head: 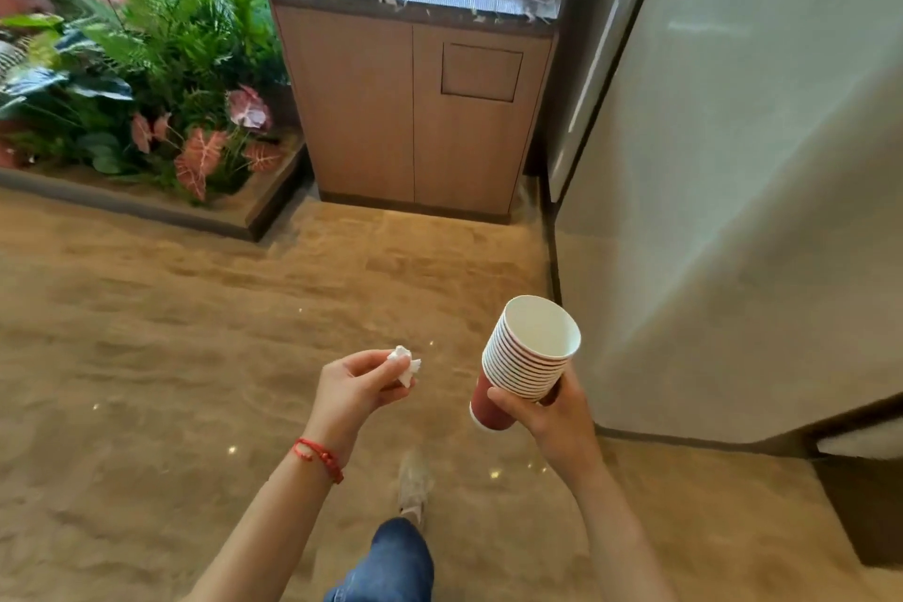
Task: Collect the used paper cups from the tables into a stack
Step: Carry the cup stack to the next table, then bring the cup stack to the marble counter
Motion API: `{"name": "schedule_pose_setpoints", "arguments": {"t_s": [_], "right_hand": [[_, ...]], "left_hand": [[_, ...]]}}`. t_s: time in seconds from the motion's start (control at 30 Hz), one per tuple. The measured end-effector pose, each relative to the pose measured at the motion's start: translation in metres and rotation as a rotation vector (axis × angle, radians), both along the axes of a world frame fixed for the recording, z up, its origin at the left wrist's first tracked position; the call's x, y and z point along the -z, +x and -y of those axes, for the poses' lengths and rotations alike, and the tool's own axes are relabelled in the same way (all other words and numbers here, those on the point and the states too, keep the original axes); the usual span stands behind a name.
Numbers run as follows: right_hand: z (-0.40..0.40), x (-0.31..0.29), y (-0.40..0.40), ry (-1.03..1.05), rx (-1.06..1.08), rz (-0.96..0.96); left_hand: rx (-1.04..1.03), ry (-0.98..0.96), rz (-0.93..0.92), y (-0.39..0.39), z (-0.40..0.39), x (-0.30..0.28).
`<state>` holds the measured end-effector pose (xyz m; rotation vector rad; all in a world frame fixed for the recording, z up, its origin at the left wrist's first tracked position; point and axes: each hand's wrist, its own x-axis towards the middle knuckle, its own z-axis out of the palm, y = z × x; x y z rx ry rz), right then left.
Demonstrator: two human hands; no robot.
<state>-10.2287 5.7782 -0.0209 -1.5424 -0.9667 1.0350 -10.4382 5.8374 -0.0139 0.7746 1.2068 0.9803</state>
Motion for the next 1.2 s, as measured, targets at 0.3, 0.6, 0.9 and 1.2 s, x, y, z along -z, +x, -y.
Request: {"name": "schedule_pose_setpoints", "arguments": {"t_s": [0.3,0.6,0.9,1.2], "right_hand": [[-0.241,-0.026,0.062,0.020,0.070,0.009],[-0.440,-0.021,0.147,0.034,0.074,-0.005],[-0.657,-0.032,0.234,0.055,0.034,-0.006],[-0.832,-0.036,0.278,0.047,0.037,0.073]], "left_hand": [[0.068,0.031,0.010,0.066,-0.261,-0.026],[0.094,0.040,0.001,0.150,-0.466,-0.024],[0.036,0.035,-0.006,0.232,-0.654,-0.032],[0.043,0.042,0.008,0.280,-0.828,-0.030]]}}
